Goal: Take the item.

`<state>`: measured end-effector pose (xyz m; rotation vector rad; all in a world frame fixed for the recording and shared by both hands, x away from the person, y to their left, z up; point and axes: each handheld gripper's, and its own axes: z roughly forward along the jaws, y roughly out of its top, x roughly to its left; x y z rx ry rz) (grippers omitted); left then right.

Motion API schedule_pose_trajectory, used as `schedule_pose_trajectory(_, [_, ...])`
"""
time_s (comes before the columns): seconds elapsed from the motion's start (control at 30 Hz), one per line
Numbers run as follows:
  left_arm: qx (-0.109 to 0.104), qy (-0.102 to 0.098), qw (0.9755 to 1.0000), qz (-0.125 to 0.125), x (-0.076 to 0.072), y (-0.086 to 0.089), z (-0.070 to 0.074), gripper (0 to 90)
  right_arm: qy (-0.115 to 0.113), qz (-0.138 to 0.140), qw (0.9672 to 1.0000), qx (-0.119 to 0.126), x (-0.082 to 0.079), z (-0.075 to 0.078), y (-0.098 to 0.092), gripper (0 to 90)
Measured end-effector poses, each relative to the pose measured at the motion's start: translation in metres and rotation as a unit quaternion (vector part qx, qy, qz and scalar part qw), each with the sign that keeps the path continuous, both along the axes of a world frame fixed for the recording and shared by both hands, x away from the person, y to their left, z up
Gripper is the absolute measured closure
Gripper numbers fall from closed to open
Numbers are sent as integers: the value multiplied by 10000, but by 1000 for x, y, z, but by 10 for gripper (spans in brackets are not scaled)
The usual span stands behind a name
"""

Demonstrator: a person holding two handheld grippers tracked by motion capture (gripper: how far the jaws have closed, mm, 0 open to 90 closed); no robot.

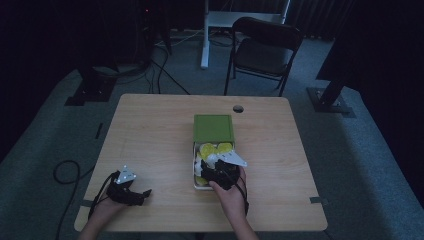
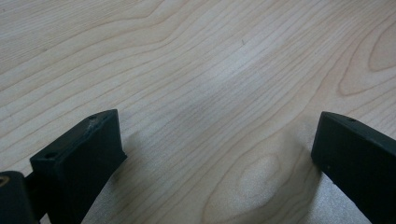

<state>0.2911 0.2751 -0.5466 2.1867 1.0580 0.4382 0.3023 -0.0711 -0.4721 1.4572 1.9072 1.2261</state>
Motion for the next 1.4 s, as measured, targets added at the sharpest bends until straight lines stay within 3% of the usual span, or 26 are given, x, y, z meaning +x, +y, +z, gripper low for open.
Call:
schedule_pose_trajectory(0.17, [5, 4, 10000, -19, 0, 0, 0, 20, -2, -65, 10000, -18, 0, -1, 1, 243])
schedule_pose_trajectory(0.33, [5, 1, 10000, -17, 0, 0, 0, 20, 1, -185, 9998, 5, 1, -2, 1, 313])
schedule_pose_trajectory(0.7, [5, 4, 10000, -18, 0, 0, 0, 20, 82, -98, 9999, -26, 1, 1, 8, 384])
schedule_pose_trajectory(0.97, [3, 1, 10000, -17, 0, 0, 0, 20, 109, -229, 9992, -308, 9, -2, 8, 499])
schedule_pose_trajectory(1.17, [4, 3, 10000, -18, 0, 0, 0, 20, 104, -161, 9994, -281, 11, -3, 8, 529])
schedule_pose_trajectory(1.4, [4, 5, 10000, -19, 0, 0, 0, 20, 34, 107, 9996, -243, 12, -2, 7, 583])
